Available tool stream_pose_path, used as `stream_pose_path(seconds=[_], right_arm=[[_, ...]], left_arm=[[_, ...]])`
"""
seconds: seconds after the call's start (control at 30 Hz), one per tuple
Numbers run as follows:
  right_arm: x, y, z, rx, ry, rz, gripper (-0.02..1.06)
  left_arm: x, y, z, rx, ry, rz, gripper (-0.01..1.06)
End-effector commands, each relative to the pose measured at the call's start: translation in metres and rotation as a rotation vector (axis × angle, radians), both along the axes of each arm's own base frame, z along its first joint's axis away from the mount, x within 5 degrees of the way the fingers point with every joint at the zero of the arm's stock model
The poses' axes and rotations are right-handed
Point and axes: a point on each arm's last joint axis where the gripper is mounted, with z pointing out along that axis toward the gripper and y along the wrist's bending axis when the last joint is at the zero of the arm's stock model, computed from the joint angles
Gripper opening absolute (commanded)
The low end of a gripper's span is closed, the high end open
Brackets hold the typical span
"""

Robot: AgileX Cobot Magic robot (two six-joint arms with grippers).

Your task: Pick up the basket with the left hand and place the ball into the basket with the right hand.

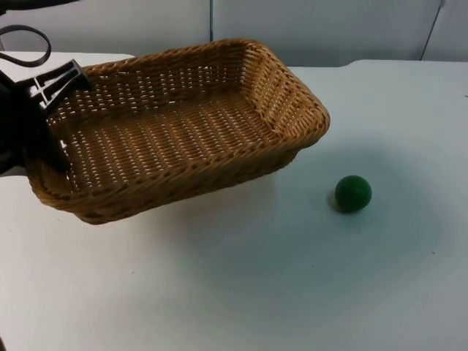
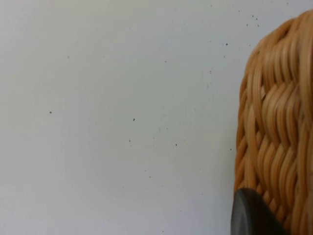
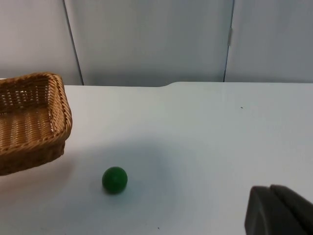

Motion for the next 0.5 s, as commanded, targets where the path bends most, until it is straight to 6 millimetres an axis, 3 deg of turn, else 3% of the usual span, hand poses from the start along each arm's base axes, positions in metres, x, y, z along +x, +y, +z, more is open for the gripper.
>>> stream_pose_path(seconds=[0.0, 0.47], right_arm=[[0.0001, 0.0, -0.0004, 0.0, -0.006, -0.003, 0.0], [0.0001, 0.0, -0.0004, 0.0, -0.006, -0.003, 0.0]], left_arm=[[0.0008, -0.0002, 0.005, -0.016, -0.028, 0.023, 0.0], [0.0018, 0.0001, 0.0054, -0.015, -0.039, 0.027, 0.0]])
